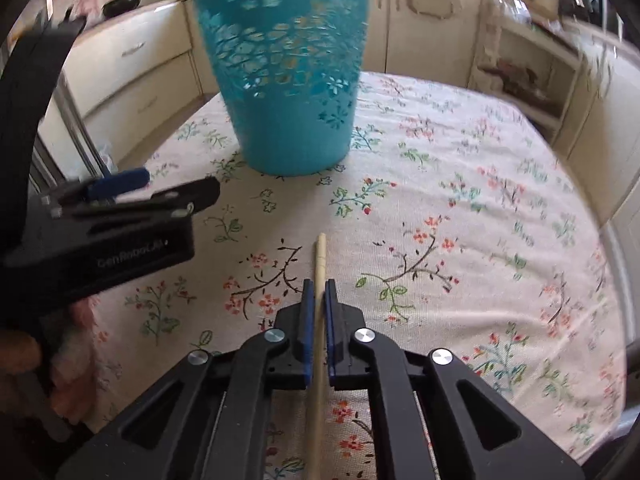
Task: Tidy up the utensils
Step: 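Lift the chopstick over the teal basket and open the right gripper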
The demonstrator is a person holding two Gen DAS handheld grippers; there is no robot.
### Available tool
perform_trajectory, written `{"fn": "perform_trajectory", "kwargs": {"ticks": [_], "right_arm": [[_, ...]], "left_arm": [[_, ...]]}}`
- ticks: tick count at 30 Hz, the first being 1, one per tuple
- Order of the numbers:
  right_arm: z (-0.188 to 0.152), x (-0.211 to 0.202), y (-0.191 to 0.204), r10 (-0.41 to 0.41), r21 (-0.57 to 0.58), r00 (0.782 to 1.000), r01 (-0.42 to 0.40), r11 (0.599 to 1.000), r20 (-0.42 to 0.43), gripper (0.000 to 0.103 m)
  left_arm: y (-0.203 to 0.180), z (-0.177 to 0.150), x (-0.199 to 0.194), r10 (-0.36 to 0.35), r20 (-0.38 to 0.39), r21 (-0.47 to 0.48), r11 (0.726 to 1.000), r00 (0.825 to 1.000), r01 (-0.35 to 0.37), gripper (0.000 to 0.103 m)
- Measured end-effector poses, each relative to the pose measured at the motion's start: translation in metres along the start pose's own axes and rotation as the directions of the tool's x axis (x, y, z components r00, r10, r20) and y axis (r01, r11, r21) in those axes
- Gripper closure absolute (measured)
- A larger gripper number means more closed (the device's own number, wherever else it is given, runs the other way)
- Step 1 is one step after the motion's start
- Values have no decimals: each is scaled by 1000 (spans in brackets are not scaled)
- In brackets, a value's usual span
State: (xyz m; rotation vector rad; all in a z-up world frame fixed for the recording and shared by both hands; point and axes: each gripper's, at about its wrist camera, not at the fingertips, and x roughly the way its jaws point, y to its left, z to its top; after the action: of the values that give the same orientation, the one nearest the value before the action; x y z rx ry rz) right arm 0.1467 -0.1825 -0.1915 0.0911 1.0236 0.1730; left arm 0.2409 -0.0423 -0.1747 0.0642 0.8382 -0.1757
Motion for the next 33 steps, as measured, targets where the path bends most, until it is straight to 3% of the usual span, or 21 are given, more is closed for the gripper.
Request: {"fn": "perform_trajectory", "kwargs": {"ticks": [4, 7, 12, 16, 21, 26, 33], "right_arm": [[6, -16, -17, 120, 122, 991, -126, 985, 49, 97], [17, -37, -26, 199, 169, 972, -219, 961, 127, 97], [51, -73, -27, 290, 201, 919, -347, 916, 268, 97], [91, -96, -20, 335, 158, 867, -414, 897, 369, 97], [131, -122, -10, 355, 86, 817, -437, 895, 455, 97], [159, -140, -8, 346, 47, 787, -427, 903, 510, 97], [194, -160, -9, 258, 24, 739, -348, 937, 622, 97]], "left_arm": [[1, 0, 0, -6, -5, -4, 1000, 1000, 6, 26], [2, 0, 2, -8, -12, -6, 1000, 1000, 7, 26], [4, 1, 4, -14, -18, -12, 1000, 1000, 14, 26], [5, 2, 5, -15, -24, -14, 1000, 1000, 15, 26], [6, 1, 6, -21, -30, -24, 999, 999, 21, 26], [6, 2, 8, -24, -37, -25, 999, 999, 23, 26], [5, 2, 9, -26, -42, -28, 999, 999, 24, 26]]}}
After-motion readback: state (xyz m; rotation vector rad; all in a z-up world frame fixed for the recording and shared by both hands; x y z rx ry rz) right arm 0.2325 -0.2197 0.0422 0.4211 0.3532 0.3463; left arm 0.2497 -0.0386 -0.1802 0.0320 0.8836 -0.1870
